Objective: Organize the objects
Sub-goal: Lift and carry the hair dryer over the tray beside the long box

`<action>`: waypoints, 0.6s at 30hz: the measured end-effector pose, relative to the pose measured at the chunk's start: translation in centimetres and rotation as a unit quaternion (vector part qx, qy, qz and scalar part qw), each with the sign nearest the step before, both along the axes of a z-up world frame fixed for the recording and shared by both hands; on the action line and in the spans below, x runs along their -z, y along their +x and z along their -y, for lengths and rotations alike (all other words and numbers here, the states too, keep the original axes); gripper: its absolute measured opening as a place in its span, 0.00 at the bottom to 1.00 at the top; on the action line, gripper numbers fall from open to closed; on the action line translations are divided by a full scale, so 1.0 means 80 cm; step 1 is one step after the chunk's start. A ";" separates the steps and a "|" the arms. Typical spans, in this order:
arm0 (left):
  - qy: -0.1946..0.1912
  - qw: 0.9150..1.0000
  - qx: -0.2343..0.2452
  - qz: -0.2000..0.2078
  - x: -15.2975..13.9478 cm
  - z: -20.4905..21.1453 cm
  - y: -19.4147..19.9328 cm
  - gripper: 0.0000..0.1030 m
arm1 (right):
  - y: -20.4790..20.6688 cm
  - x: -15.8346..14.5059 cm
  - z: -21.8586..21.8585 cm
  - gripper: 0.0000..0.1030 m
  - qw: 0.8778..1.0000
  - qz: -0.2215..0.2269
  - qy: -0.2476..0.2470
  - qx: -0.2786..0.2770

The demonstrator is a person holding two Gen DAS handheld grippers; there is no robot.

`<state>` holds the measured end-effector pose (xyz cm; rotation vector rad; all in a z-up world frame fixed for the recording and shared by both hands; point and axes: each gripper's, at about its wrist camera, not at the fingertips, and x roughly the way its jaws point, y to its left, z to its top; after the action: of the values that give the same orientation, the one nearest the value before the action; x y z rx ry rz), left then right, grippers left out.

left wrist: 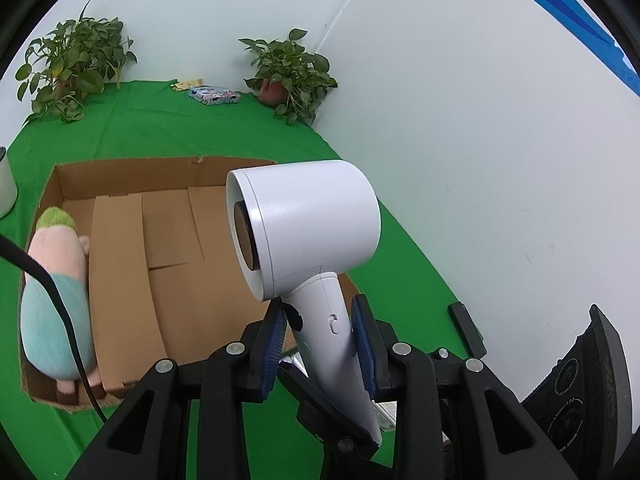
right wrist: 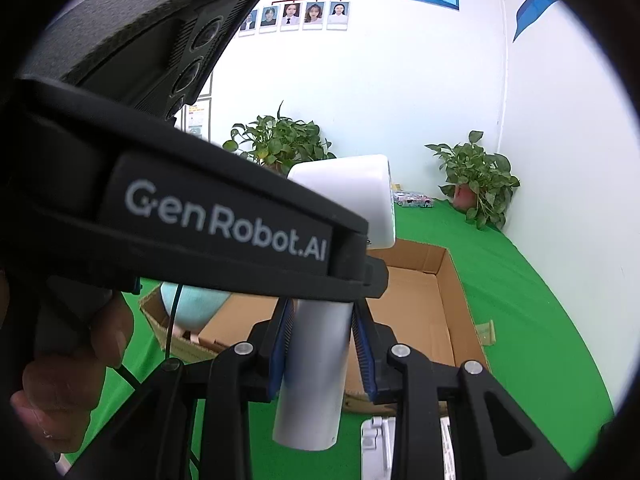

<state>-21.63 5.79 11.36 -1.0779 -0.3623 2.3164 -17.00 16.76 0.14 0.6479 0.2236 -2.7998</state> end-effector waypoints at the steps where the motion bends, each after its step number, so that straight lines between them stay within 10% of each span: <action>1: -0.002 1.000 0.000 0.000 -0.003 0.000 -0.007 0.29 | -0.006 -0.002 0.000 0.28 1.000 0.000 -0.002 0.000; 18: -0.028 0.999 -0.007 0.046 0.012 0.015 -0.145 0.29 | -0.119 -0.005 0.003 0.28 0.998 0.053 -0.036 -0.006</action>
<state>-33.21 4.61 10.43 -1.2159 -0.3435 2.3062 -26.49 16.51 0.55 0.7736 0.1065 -2.7375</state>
